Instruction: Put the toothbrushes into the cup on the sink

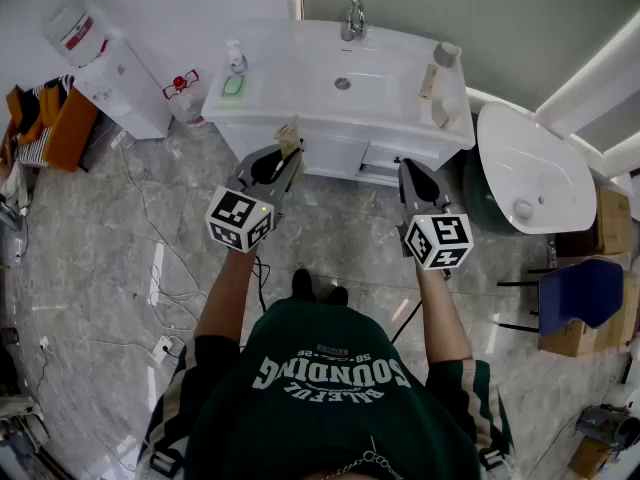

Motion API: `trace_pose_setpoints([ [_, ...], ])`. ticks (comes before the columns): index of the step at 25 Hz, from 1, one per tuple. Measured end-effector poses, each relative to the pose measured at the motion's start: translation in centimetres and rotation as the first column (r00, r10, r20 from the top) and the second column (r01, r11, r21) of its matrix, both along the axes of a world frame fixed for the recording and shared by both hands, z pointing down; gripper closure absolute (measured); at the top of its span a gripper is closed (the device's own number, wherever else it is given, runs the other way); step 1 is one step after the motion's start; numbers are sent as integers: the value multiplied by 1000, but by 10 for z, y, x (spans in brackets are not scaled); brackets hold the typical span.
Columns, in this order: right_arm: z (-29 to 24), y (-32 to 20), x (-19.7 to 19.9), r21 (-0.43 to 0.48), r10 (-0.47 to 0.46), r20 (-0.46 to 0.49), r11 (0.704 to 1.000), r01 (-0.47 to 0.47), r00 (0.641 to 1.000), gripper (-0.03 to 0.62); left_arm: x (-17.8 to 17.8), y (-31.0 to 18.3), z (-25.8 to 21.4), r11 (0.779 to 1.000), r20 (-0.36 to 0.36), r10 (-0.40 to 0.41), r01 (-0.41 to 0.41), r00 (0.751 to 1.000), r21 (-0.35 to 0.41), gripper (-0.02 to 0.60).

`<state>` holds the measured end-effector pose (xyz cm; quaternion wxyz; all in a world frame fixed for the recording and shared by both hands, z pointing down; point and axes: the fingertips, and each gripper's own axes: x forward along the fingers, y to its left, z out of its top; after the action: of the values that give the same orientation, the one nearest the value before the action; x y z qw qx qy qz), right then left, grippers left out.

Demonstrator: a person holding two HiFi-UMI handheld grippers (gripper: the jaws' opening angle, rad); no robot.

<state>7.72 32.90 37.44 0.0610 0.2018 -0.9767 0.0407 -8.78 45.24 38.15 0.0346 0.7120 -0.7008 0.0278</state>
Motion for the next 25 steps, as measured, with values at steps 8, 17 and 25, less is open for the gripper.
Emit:
trace_pose_setpoints([
  [8,-7,3,-11,16,4,73,1000,-6,997,591,-12,-4,4,1000,-10,6,-6,1000,-2,491],
  [17,2,0,-47,-33,-21,48,999,23,999,591,-44,-15,6,999,-20,31,-31,999,16,491],
  [25,24,3,-68,-63,33,37,998,-31,999,591,-72,-21,27,997,-40,81,-81,996,4,491],
])
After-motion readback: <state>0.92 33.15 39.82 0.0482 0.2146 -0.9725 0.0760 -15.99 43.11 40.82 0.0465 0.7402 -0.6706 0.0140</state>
